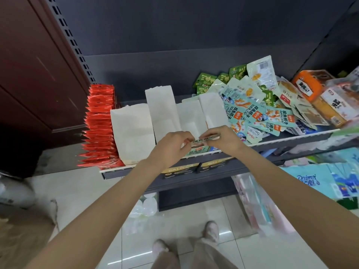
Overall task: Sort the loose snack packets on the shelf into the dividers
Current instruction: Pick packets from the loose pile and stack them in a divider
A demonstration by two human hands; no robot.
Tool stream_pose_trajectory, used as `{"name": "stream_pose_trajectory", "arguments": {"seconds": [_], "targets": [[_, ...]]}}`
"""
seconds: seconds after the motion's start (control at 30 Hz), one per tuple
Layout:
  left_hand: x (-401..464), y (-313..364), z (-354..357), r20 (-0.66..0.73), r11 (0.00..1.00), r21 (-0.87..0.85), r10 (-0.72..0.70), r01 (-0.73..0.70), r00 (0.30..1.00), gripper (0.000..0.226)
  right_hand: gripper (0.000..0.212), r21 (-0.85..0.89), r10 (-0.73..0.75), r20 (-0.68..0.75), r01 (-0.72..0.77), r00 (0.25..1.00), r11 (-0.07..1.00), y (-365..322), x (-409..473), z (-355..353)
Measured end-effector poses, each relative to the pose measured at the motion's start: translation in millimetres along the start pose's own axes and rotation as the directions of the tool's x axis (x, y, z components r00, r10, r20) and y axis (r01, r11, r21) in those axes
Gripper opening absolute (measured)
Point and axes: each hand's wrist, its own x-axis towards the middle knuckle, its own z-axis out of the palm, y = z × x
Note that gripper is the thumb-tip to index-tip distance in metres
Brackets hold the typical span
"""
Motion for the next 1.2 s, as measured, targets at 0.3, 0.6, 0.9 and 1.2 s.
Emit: {"name": "stream_pose_trajectory", "arguments": {"seconds": [0.3,0.6,0.9,1.2], "targets": [[-5.1,5.9,-2.0,0.081,0.995,-0.023,-0.091,0.093,0.993,0.024,0.03,-0.191,-0.022,0.232,0.068,0.972,0.979,-7.2,-3.7,-16.9],[22.7,32.3,-5.3,-0.012,0.988,-0.119,-0.103,0.101,0.995,0.018,0.052,-0.029,-0.021,0.303,0.031,0.953,0.999,-2.9,-2.0,-65.3],[136.5,95.0,45.7,-0.141,0.981,-0.109,-0.175,0.16,0.974,0.027,0.032,-0.031,0.037,-0.14,-0.041,0.989,0.999,84.0,43.0,-118.0],[232.6,112.7,138.2,0.1,0.875,0.23,-0.456,0.426,0.884,0.071,0.069,-0.37,-0.005,0.065,0.029,0.998,0.929,175.0,95.2,-129.0]]}}
